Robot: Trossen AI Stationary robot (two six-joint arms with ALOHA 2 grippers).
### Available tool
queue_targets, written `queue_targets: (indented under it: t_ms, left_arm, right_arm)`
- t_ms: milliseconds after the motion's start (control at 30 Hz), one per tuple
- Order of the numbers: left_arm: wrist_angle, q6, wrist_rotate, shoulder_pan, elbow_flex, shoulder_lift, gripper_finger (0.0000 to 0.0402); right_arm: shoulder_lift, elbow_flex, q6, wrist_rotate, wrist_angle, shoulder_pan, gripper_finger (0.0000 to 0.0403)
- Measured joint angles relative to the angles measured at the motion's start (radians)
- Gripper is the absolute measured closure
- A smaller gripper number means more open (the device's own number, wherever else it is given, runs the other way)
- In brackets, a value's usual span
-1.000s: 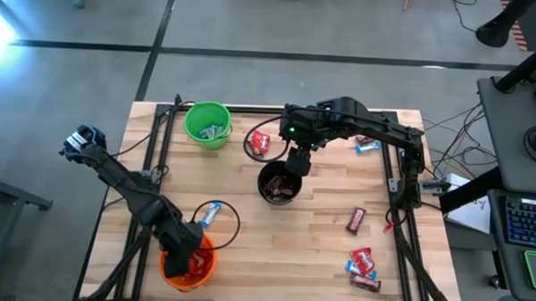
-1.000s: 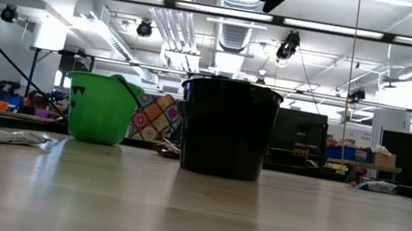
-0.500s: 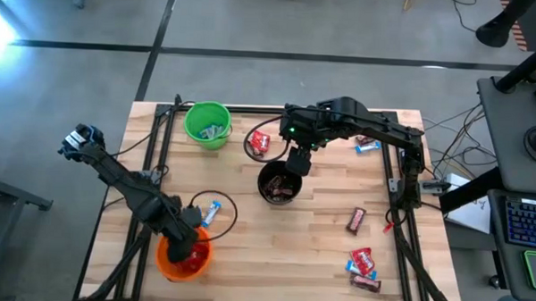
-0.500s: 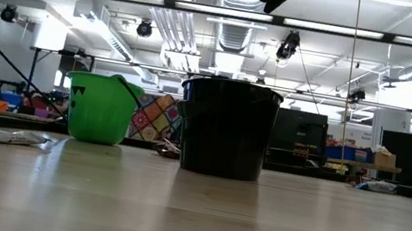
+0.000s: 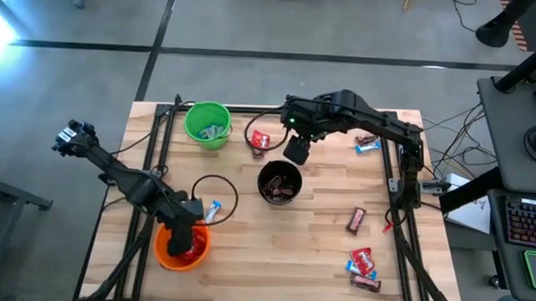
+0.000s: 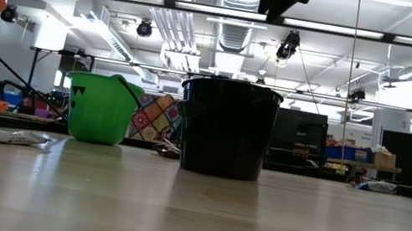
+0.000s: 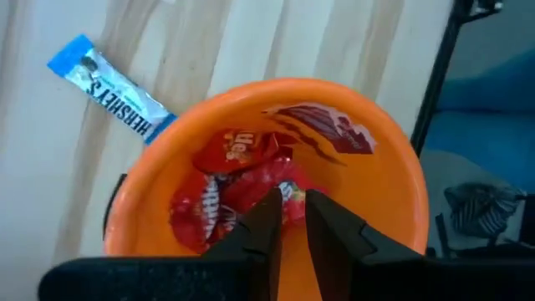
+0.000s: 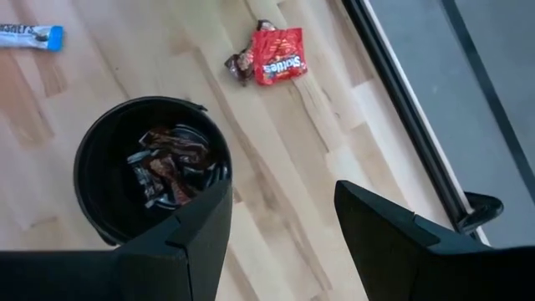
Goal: Sort candy
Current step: Put the top red candy pack into the orange bucket
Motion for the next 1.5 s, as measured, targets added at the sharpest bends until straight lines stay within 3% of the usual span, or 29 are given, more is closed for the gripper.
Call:
queue_targets:
  t_ms: [233,533,733,933,1133,1200,1500]
  left_arm:
    - [-0.032,0.123,-0.075,0.022,0.002,-0.047,0.0379]
    - [-0.133,0.384,-0.244,0.204,0.087,-0.088,0.0401]
    - [-0.133,0.565,-0.257,0.377,0.099,-0.093,0.0401]
    - [-0.137,0.702,-0.260,0.538,0.093,-0.095,0.0401]
    - [-0.137,0.805,-0.260,0.656,0.092,-0.098,0.0401]
    - [-0.134,0.830,-0.260,0.686,0.092,-0.098,0.0401]
    - [-0.061,0.950,-0.230,0.808,0.092,-0.098,0.0402]
  right_arm:
    - [0.000,-0.003,0.000,0.007,0.000,-0.034,0.0195]
    - [0.000,-0.127,0.070,0.013,0.002,-0.095,0.0195]
    - [0.002,-0.270,0.179,0.137,0.003,-0.108,0.0195]
    - [0.000,-0.384,0.237,0.144,0.044,-0.132,0.0195]
    - [0.000,-0.445,0.193,0.132,0.117,-0.188,0.0195]
    - [0.000,-0.445,0.156,0.102,0.175,-0.207,0.0195]
    - [0.014,-0.383,0.123,-0.222,0.595,-0.247,0.0195]
